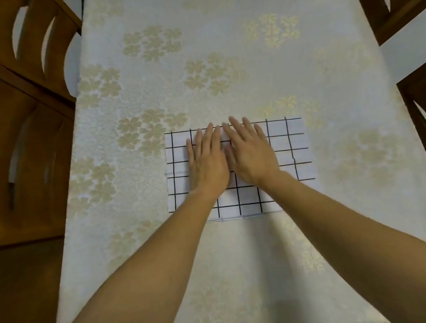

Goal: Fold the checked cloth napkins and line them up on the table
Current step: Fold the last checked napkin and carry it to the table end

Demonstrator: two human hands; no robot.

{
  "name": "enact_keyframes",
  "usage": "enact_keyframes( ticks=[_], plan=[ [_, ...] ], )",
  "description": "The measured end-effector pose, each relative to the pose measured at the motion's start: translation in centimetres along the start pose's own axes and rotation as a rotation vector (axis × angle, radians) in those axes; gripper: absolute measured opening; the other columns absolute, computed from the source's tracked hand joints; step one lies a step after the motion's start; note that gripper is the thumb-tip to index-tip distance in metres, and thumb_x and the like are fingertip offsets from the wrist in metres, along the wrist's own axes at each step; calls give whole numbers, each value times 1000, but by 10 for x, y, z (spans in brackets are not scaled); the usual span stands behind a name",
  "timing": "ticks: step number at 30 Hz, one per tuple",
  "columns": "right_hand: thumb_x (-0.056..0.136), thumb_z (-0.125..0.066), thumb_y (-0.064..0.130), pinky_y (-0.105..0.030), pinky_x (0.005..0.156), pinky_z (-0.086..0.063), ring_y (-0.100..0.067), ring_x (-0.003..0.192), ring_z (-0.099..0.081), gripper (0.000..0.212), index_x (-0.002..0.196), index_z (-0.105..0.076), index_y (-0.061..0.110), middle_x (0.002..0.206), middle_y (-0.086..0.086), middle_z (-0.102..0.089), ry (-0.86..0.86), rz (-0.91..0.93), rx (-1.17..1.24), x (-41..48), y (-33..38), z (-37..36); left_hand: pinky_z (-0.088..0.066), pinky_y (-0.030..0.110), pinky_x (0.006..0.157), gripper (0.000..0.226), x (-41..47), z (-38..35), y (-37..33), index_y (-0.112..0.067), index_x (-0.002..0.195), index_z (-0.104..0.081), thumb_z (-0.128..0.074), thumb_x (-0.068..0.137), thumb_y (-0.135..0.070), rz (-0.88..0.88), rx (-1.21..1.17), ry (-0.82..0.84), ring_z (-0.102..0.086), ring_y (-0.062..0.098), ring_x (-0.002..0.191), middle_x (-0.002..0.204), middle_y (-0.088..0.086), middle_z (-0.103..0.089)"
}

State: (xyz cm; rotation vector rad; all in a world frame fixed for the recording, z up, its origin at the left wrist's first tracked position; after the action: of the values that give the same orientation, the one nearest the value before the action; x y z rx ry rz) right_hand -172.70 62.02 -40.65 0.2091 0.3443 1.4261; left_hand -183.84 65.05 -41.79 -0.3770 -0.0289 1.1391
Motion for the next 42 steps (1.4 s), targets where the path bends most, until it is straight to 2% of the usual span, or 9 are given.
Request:
enact_keyframes(
  ticks=[3, 9, 15, 19, 28, 30, 32, 34, 42],
  plan=[
    [106, -15, 53, -45, 127, 1, -25, 156, 7, 64, 162, -5, 23, 170, 0, 2, 94, -69, -52, -4, -20, -17, 11, 51, 125, 59, -2, -14, 8, -27, 162, 7, -13, 109, -46, 27, 96, 72, 15, 19, 156, 169, -8, 15],
    [98, -3, 72, -46, 126, 6, -22, 154, 18, 78, 161, 11, 29, 168, 6, 16, 120, -190, -163, -18, -106, 10, 7, 51, 126, 66, -10, -1, 53, -32, 161, 11, 1, 103, -60, 155, 136, 33, 15, 20, 156, 169, -7, 16],
    [102, -3, 57, -47, 126, 4, -28, 155, 12, 72, 161, 9, 18, 169, -2, 12, 20, -169, -197, -21, -63, 17, 9, 47, 126, 67, -20, 15, 28, -21, 162, 11, -10, 107, -54, -2, 147, -49, 19, 23, 155, 169, -1, 18],
    [109, -18, 35, -43, 127, 3, -24, 155, 11, 60, 162, 2, 15, 169, -4, 7, 70, -54, -31, -40, 2, -22, 7, 47, 127, 63, -28, -9, -5, -20, 161, 12, -18, 109, -40, -58, 154, 71, 19, 23, 155, 169, -1, 19],
    [101, -7, 67, -43, 124, 13, -21, 154, 20, 74, 160, 13, 27, 167, 6, 21, 70, -277, -120, -66, -71, -13, 11, 58, 122, 74, -33, -19, 8, -28, 160, 19, -7, 101, -66, -73, 179, 132, 25, 24, 154, 166, -7, 27],
    [102, -14, 67, -42, 125, 8, -23, 156, 12, 77, 162, 6, 22, 169, 0, 14, 54, -313, -86, -69, -87, -3, 13, 57, 122, 81, -32, -16, 7, -26, 159, 20, -7, 98, -72, -69, 161, 153, 26, 25, 153, 165, -5, 29],
    [102, -27, 62, -47, 124, -17, -34, 153, -16, 76, 159, -20, 11, 167, -14, -15, -54, -364, -22, -70, -97, 12, 12, 54, 124, 85, -27, -10, 6, -22, 161, 16, -8, 98, -73, -70, 129, 133, 23, 24, 154, 167, -2, 24],
    [99, -40, 55, -51, 107, -40, -42, 133, -43, 69, 146, -44, 5, 149, -23, -42, -230, -472, 38, -73, -103, 31, 11, 50, 125, 82, -17, -2, 6, -18, 162, 11, -10, 101, -69, -112, 150, 83, 19, 23, 156, 169, 0, 17],
    [95, -58, 51, -45, 103, -43, -38, 129, -49, 71, 146, -41, 4, 144, -20, -46, -155, -825, 413, -59, -120, 51, 9, 55, 124, 83, 12, -11, 19, -27, 162, 10, -1, 96, -75, -165, 203, 75, 20, 28, 155, 169, -3, 17]
  ],
)
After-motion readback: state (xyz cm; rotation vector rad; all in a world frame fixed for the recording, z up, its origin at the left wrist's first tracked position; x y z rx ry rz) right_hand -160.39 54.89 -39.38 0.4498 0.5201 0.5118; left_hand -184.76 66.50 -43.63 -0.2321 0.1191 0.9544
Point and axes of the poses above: each hand's wrist, its own x-axis towards the middle knuckle, its own z-axis out of the back of the hand, y = z × x, the point moved 5 cm from there along x, towards the middle knuckle
